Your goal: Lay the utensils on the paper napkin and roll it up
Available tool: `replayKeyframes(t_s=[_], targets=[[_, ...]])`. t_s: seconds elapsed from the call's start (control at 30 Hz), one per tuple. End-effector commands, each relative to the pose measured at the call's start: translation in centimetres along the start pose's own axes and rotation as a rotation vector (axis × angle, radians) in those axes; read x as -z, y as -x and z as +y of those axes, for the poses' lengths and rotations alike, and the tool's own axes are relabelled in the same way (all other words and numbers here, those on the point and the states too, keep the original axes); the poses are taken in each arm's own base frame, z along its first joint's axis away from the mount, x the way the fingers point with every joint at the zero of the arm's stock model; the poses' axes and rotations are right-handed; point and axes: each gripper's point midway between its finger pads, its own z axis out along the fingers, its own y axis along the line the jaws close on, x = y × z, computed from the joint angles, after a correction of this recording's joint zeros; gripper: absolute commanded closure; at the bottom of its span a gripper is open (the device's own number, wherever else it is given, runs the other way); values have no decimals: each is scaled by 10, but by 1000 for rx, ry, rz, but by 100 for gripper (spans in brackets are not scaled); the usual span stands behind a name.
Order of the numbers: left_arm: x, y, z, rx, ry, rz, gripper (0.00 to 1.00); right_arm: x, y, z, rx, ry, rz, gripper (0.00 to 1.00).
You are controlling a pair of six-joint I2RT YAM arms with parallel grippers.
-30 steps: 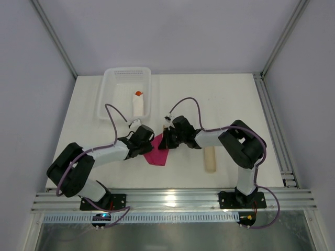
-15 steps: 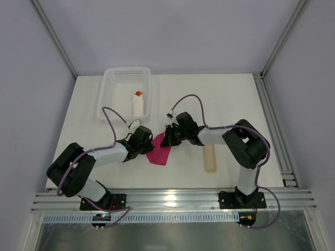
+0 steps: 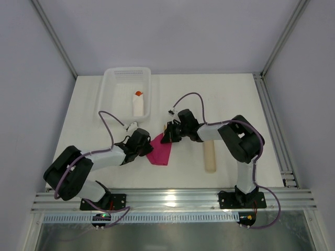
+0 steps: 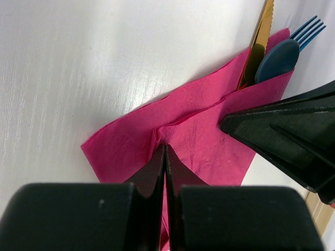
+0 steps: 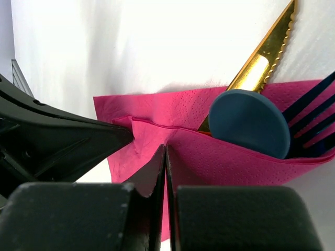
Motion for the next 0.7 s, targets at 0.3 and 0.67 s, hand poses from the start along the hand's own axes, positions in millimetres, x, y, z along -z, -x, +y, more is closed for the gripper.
replayKeyframes(t_s=[0.3, 0.67], targets=[[25, -36, 54, -55, 126, 114, 100, -10, 2, -23, -18, -102, 5, 96], [32, -1, -25, -82, -90, 64, 98, -9, -11, -39, -41, -163, 29, 96]])
